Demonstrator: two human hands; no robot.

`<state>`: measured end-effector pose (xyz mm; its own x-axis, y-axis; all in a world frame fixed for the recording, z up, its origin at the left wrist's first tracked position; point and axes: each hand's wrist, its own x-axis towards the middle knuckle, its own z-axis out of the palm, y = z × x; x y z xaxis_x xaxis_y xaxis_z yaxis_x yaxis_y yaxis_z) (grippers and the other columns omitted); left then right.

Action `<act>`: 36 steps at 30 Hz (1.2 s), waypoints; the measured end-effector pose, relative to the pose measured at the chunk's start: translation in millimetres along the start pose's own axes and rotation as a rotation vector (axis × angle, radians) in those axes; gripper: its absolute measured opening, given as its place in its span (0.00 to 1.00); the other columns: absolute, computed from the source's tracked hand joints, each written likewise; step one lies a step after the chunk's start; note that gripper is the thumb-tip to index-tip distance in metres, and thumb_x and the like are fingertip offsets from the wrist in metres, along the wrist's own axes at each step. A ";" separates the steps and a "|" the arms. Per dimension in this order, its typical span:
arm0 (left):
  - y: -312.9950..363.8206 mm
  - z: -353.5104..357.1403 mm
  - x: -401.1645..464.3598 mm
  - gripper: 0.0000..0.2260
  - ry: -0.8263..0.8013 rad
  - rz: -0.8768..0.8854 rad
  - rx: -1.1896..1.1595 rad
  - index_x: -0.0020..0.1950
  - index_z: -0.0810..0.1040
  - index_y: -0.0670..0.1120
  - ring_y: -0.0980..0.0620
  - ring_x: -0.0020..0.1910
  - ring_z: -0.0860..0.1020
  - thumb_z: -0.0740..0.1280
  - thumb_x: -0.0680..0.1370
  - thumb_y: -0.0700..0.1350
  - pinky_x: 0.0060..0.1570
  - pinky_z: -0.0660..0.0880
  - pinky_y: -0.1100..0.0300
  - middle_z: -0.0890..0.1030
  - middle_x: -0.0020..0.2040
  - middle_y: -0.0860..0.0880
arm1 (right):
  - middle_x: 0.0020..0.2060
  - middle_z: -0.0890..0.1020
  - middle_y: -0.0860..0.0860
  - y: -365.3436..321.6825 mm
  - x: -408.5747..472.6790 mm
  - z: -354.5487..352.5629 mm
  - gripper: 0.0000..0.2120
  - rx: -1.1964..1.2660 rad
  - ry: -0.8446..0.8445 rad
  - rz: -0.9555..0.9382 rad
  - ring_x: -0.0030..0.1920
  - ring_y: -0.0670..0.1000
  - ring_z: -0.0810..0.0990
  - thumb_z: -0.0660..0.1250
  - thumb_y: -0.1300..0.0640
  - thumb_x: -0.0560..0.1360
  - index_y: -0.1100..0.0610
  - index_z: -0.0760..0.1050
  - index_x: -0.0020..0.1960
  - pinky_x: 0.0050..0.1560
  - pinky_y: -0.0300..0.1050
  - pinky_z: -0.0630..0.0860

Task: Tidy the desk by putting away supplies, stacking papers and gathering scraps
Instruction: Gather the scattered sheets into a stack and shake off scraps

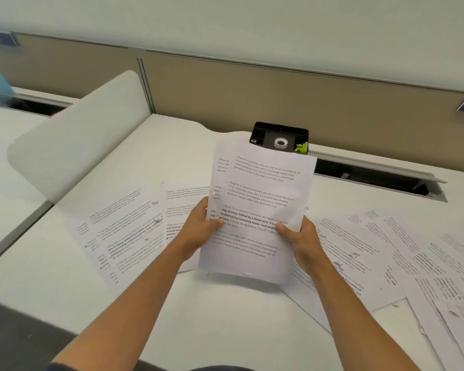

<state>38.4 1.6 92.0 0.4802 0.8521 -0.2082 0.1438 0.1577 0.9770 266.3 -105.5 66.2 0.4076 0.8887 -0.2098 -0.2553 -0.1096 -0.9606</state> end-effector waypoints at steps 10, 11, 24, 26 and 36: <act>-13.3 -12.8 -3.5 0.12 0.120 -0.081 -0.044 0.60 0.74 0.48 0.46 0.52 0.83 0.67 0.78 0.39 0.47 0.79 0.55 0.84 0.51 0.46 | 0.55 0.84 0.52 14.5 4.1 3.3 0.18 -0.103 -0.005 0.029 0.54 0.54 0.84 0.70 0.68 0.75 0.58 0.76 0.64 0.53 0.53 0.81; -18.1 -16.3 -2.6 0.09 0.223 -0.082 -0.010 0.58 0.76 0.47 0.45 0.51 0.82 0.67 0.78 0.40 0.45 0.78 0.57 0.83 0.50 0.46 | 0.55 0.84 0.52 15.3 3.9 3.0 0.18 -0.108 -0.004 0.029 0.54 0.53 0.84 0.70 0.67 0.75 0.58 0.76 0.64 0.53 0.52 0.81; -63.9 -40.3 14.3 0.34 0.632 -0.354 0.821 0.71 0.64 0.41 0.40 0.67 0.66 0.74 0.72 0.55 0.61 0.70 0.47 0.67 0.68 0.40 | 0.55 0.84 0.51 22.3 -5.7 -2.9 0.18 -0.078 0.056 0.057 0.54 0.53 0.84 0.69 0.66 0.75 0.57 0.75 0.64 0.52 0.52 0.81; -63.8 -39.5 16.7 0.35 0.617 -0.326 0.768 0.72 0.62 0.41 0.39 0.67 0.65 0.75 0.72 0.50 0.61 0.70 0.47 0.65 0.69 0.39 | 0.55 0.84 0.51 22.3 -8.4 -4.5 0.19 -0.071 0.058 0.056 0.54 0.53 0.83 0.69 0.66 0.75 0.57 0.75 0.65 0.53 0.52 0.81; -40.7 -46.0 11.9 0.32 0.608 -0.202 0.328 0.75 0.60 0.46 0.42 0.63 0.75 0.71 0.75 0.39 0.58 0.73 0.49 0.76 0.66 0.43 | 0.51 0.86 0.52 18.9 -19.5 -16.7 0.15 -0.024 0.070 0.057 0.50 0.52 0.85 0.67 0.69 0.76 0.57 0.77 0.59 0.41 0.42 0.82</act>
<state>-1.5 28.2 51.9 -0.1361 0.9643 -0.2273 0.4771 0.2649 0.8380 268.1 -132.3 49.1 0.4539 0.8473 -0.2757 -0.2588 -0.1707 -0.9507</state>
